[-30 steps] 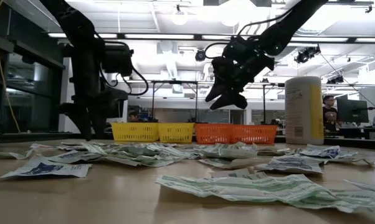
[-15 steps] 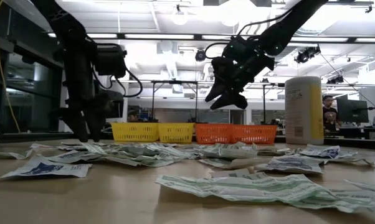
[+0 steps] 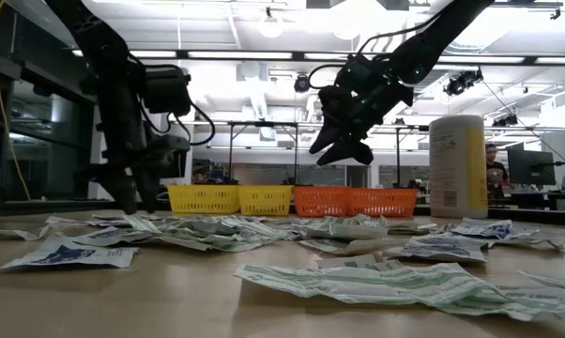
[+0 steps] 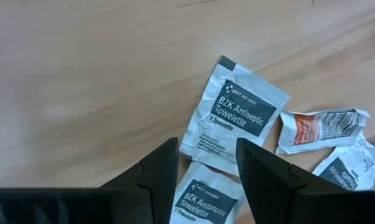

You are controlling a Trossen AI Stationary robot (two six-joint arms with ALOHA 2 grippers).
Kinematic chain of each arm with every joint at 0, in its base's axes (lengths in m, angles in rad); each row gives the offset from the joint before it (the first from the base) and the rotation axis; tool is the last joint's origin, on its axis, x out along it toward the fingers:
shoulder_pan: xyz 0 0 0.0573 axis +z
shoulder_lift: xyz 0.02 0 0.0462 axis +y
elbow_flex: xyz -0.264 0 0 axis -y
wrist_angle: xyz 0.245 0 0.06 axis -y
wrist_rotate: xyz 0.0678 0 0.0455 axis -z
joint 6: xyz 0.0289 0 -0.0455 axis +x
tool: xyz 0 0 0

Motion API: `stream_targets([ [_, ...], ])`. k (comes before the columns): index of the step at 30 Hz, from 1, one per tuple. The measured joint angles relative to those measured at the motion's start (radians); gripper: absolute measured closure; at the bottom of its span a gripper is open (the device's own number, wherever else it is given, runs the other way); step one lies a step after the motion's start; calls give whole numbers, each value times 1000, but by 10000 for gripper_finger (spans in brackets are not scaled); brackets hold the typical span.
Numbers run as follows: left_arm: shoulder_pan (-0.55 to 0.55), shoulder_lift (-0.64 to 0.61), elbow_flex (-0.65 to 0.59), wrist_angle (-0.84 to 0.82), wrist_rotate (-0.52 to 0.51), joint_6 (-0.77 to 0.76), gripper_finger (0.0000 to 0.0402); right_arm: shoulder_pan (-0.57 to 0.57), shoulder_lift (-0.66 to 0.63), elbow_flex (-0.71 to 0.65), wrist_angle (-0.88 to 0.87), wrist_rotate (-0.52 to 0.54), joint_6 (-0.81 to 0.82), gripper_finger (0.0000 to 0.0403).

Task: Pick & Place First Aid Supplies
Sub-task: Put the gray packet into the right yellow bin

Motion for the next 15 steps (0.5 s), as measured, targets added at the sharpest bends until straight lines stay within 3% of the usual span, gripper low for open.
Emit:
stream_targets([
  [9, 0, 2, 0, 9, 12, -23, 244, 0, 0, 0, 0, 0, 0, 233],
  [15, 0, 3, -2, 5, 6, -40, 290, 6, 0, 0, 0, 0, 0, 233],
])
